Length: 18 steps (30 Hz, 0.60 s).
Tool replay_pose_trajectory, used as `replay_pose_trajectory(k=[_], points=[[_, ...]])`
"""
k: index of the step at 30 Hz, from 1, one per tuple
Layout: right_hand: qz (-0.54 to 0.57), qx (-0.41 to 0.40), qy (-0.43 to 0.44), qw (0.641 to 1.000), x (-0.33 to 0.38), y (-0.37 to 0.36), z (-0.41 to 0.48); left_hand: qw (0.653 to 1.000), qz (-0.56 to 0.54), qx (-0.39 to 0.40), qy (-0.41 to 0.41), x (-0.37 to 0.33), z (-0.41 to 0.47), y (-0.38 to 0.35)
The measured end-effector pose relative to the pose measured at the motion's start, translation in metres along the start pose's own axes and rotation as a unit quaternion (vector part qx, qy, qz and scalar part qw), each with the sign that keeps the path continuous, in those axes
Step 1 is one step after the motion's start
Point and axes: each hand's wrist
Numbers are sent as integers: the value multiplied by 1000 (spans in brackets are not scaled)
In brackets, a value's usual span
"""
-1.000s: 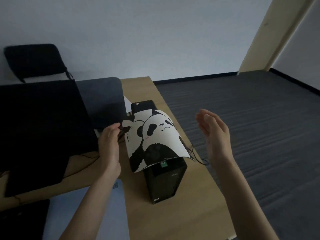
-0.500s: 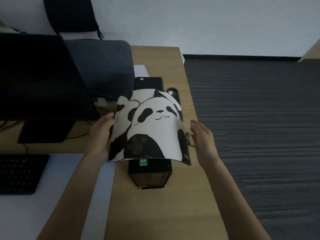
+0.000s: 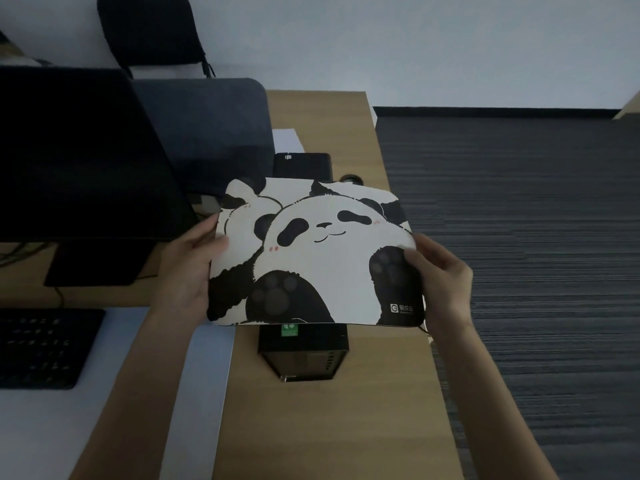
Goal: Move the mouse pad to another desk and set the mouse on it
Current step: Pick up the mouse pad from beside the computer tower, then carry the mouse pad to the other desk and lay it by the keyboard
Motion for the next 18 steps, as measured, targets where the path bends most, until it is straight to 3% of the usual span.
replay_pose_trajectory(k=[10,18], points=[[54,5,48,997,50,0,-15,999,-15,4,-45,-33,-15,7],[87,78,90,989,84,-42,-50,986,0,-40,-161,-70,-54,59]])
Point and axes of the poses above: each hand's wrist, its own z-axis towards the middle knuckle, its own y-axis out of the back of the hand, x = y × z, and after that the axes turned 4 degrees about -z, right-handed
